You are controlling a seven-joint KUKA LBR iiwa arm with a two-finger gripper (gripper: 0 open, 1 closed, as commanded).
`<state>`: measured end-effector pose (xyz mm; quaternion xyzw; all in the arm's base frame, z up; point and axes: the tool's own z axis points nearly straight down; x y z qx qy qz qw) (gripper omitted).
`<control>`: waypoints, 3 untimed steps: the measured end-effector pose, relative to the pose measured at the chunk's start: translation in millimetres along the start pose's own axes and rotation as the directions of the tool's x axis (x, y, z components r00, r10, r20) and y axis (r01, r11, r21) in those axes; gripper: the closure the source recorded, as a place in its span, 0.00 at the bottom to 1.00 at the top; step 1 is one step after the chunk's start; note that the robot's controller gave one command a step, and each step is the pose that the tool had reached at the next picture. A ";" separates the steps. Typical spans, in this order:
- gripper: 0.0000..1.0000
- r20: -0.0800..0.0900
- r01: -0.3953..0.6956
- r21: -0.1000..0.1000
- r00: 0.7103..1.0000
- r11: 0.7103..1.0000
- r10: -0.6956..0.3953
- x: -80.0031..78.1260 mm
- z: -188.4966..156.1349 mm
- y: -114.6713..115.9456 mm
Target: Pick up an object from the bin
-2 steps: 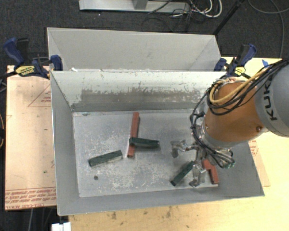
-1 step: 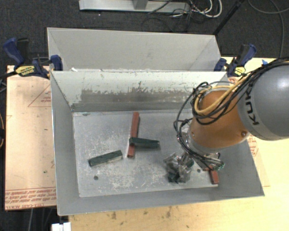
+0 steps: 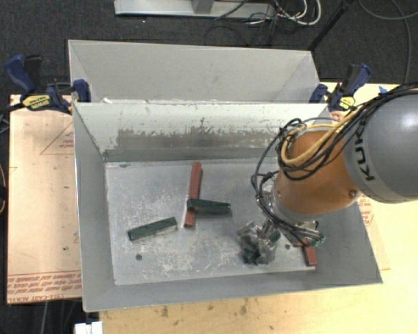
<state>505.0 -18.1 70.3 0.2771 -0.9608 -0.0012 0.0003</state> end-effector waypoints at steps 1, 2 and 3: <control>1.00 0.003 0.055 0.002 0.998 0.998 -0.055 -15.6 -112.9 9.8; 1.00 0.002 0.055 0.002 0.998 0.998 -0.055 -15.6 -112.9 9.7; 1.00 0.003 0.021 0.002 1.000 1.000 -0.021 -26.1 -158.1 3.8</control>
Offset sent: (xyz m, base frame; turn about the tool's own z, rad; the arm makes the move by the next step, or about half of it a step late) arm 0.0000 0.0000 0.0000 0.0000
